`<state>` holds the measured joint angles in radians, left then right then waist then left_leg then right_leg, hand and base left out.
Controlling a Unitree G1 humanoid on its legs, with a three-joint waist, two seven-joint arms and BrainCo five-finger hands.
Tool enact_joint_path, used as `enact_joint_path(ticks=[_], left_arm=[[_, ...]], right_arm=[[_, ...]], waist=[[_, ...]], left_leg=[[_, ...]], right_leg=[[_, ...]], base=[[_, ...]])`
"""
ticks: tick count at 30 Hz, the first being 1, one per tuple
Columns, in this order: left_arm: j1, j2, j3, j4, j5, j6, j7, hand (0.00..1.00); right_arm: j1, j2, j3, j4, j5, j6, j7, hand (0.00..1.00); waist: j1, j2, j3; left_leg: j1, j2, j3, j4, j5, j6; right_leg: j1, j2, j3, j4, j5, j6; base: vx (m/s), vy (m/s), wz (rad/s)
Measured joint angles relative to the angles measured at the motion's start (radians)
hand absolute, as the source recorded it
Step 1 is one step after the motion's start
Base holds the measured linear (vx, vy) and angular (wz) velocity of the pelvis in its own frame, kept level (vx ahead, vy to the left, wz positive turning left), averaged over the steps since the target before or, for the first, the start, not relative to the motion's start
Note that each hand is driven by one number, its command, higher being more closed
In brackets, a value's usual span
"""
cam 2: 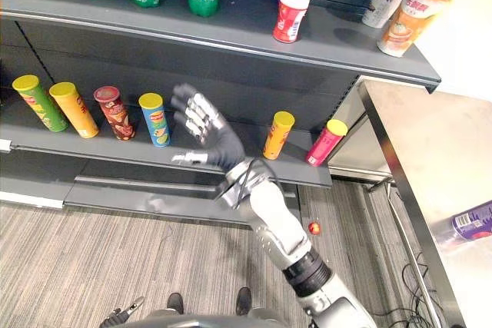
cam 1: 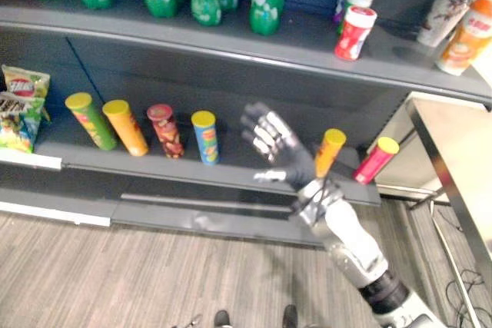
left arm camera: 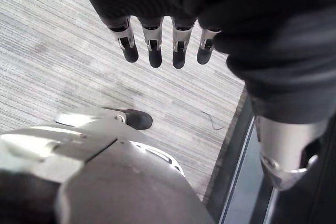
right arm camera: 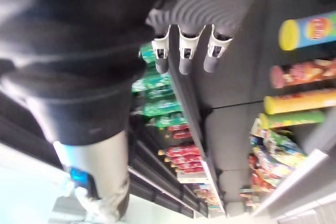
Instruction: Put the gum and the chips on the shelf.
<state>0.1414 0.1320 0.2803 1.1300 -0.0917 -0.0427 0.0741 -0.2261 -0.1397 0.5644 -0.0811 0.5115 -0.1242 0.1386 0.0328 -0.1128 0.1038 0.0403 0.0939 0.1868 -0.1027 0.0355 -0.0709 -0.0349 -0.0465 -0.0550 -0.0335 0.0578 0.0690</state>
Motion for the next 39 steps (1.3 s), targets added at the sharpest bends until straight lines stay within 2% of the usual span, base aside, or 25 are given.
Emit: enact_joint_path(ticks=[4, 8, 11, 21, 30, 37, 39], left_arm=[[-0.004, 0.0, 0.001, 0.005, 0.014, -0.001, 0.0, 0.0], [-0.012, 0.0, 0.002, 0.013, 0.033, -0.001, 0.0, 0.0], [-0.016, -0.01, 0.008, 0.013, 0.036, -0.002, 0.0, 0.0], [-0.019, -0.034, 0.009, 0.01, 0.068, -0.015, 0.0, 0.0], [-0.017, -0.033, -0.016, 0.01, 0.066, -0.025, -0.001, 0.0], [-0.014, -0.031, -0.018, 0.01, 0.051, -0.036, -0.002, 0.0], [-0.025, -0.028, -0.018, 0.004, 0.013, -0.037, -0.007, 0.0]], right_arm=[[0.13, -0.001, 0.012, 0.103, -0.027, 0.037, 0.025, 0.0], [0.251, 0.0, -0.044, 0.216, -0.124, 0.058, 0.034, 0.0], [0.327, 0.001, -0.202, 0.347, -0.24, 0.06, 0.015, 0.0], [0.365, 0.019, -0.54, 0.696, -0.386, 0.055, -0.077, 0.0], [0.36, 0.042, -0.693, 0.92, -0.402, 0.052, -0.132, 0.0], [0.354, 0.07, -0.848, 1.093, -0.332, 0.053, -0.144, 0.0], [0.35, 0.076, -0.908, 1.13, -0.294, 0.052, -0.146, 0.0]], waist=[[-0.001, 0.005, 0.003], [-0.001, 0.014, 0.008], [-0.002, 0.032, 0.012], [-0.003, 0.078, 0.002], [-0.005, 0.083, 0.005], [-0.008, 0.086, 0.008], [-0.014, 0.082, 0.037]], left_leg=[[0.0, -0.003, 0.003, 0.0, -0.001, 0.001], [-0.002, -0.003, 0.007, 0.0, -0.004, 0.002], [-0.003, -0.005, 0.009, 0.0, -0.009, 0.005], [0.002, -0.004, 0.012, 0.0, -0.019, 0.001], [0.014, -0.01, 0.018, 0.0, -0.023, 0.007], [0.018, -0.016, 0.021, 0.003, -0.031, 0.008], [-0.009, -0.016, 0.026, 0.11, -0.086, 0.017]], right_leg=[[0.002, -0.002, 0.001, -0.001, -0.005, -0.003], [0.002, -0.002, 0.005, -0.002, -0.009, -0.009], [0.002, -0.003, 0.007, -0.005, -0.013, -0.014], [0.002, -0.003, 0.005, -0.004, -0.021, -0.006], [0.009, -0.008, 0.007, 0.0, -0.023, -0.002], [0.016, -0.015, 0.01, 0.001, -0.03, 0.007], [-0.011, -0.027, 0.021, 0.082, -0.068, 0.016]], base=[[0.0, 0.0, 0.0], [0.0, 0.0, -0.01], [0.0, 0.0, 0.0], [0.04, -0.002, 0.0], [0.02, 0.002, -0.02], [0.0, 0.005, -0.01], [0.01, 0.035, -0.06]])
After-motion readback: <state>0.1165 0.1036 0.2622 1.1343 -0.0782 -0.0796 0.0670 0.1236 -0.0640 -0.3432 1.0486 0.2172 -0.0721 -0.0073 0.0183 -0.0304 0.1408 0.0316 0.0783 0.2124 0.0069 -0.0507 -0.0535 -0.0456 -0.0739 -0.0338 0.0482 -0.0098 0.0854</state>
